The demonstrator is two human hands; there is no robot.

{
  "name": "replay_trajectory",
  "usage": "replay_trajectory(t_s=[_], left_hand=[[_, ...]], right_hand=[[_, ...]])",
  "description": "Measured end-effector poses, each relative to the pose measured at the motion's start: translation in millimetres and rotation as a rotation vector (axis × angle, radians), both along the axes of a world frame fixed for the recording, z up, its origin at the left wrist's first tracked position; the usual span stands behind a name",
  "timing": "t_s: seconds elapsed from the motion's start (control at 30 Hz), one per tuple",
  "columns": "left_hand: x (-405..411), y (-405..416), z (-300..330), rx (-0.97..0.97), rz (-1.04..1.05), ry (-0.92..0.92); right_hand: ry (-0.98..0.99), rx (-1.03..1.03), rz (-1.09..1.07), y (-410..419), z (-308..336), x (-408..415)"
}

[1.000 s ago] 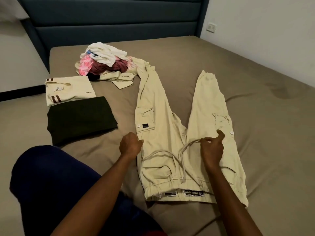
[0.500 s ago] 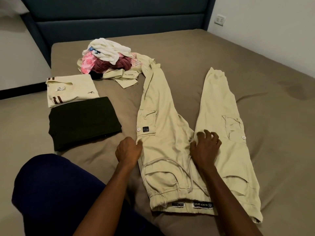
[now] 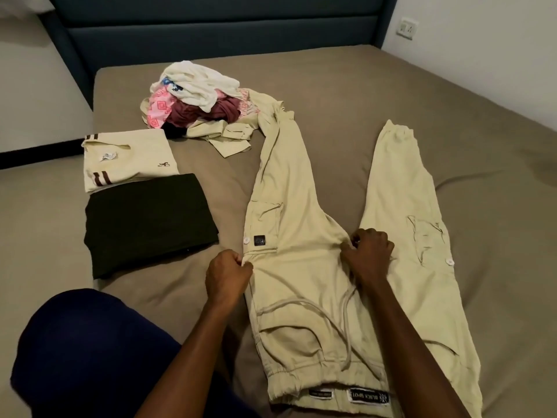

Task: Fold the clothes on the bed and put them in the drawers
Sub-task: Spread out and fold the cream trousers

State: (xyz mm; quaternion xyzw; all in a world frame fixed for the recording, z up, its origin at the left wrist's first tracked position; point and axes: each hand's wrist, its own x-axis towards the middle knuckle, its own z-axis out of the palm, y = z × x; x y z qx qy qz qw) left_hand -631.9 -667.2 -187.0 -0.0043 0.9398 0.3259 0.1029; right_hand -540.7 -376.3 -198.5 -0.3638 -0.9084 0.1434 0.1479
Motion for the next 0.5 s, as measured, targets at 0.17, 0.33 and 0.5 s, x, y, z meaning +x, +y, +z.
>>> replay_trajectory(t_s=[0.17, 0.33, 0.5], left_hand=[[-18.1, 23.0, 8.4, 0.024, 0.026, 0.222], [-82.1, 53.9, -2.9, -0.01, -0.049, 0.29], [-167.0, 98.9, -9.0, 0.126, -0.098, 0.307]], right_hand=[[0.183, -0.267, 0.123, 21.8, -1.0, -42.7], [0.31, -0.503, 0.201, 53.0, -17.9, -124.5], [0.348, -0.461, 0.225, 75.9, -33.1, -209.1]])
